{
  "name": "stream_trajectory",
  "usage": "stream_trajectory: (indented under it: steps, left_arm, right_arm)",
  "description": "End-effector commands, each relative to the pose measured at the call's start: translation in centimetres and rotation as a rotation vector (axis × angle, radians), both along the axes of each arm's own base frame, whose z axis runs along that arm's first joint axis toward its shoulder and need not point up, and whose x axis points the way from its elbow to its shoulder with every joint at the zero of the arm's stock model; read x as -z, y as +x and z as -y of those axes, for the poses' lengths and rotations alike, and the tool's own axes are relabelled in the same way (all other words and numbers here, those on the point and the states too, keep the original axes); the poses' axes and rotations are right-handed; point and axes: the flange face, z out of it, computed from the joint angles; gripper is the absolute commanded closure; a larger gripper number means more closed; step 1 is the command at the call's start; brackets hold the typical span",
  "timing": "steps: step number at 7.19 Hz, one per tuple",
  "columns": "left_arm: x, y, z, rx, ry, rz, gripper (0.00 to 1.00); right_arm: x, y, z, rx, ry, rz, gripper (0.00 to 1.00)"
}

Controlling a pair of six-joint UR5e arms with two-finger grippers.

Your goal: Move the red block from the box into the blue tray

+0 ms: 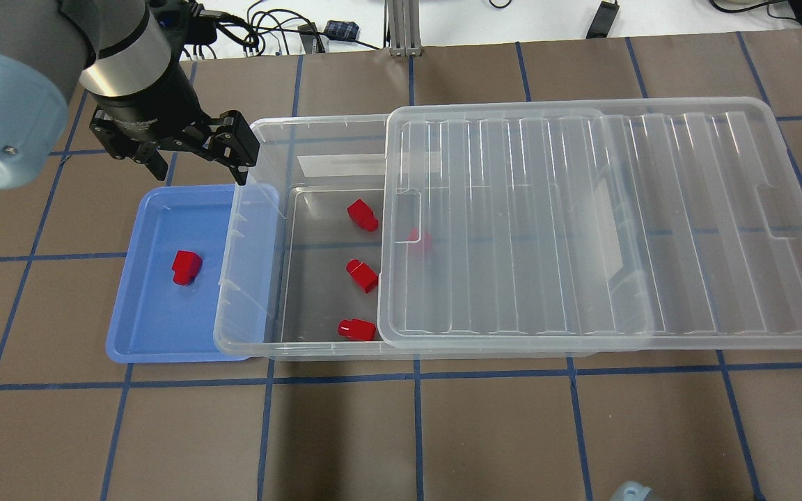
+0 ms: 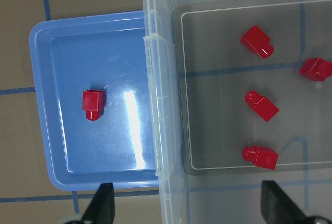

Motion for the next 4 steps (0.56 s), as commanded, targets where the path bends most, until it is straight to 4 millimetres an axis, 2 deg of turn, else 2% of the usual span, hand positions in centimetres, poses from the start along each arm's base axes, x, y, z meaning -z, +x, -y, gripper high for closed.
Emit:
stream_trajectory:
  steps: [1, 3, 4]
  left_arm:
    - [0.2, 0.0, -0.1, 0.002, 0.004, 0.002, 0.0]
    - [0.2, 0.0, -0.1, 0.002, 0.004, 0.003, 0.0]
    - [0.3, 0.0, -0.1, 0.002, 0.007, 0.004, 0.0]
  right_arm:
    - [4.6, -6.5, 0.1, -0.023, 0.013, 0.006, 0.0]
    - [5.0, -6.6, 0.1, -0.017, 0.021, 0.014, 0.0]
    - [5.8, -5.9, 0.0, 0.03, 0.037, 0.028, 0.0]
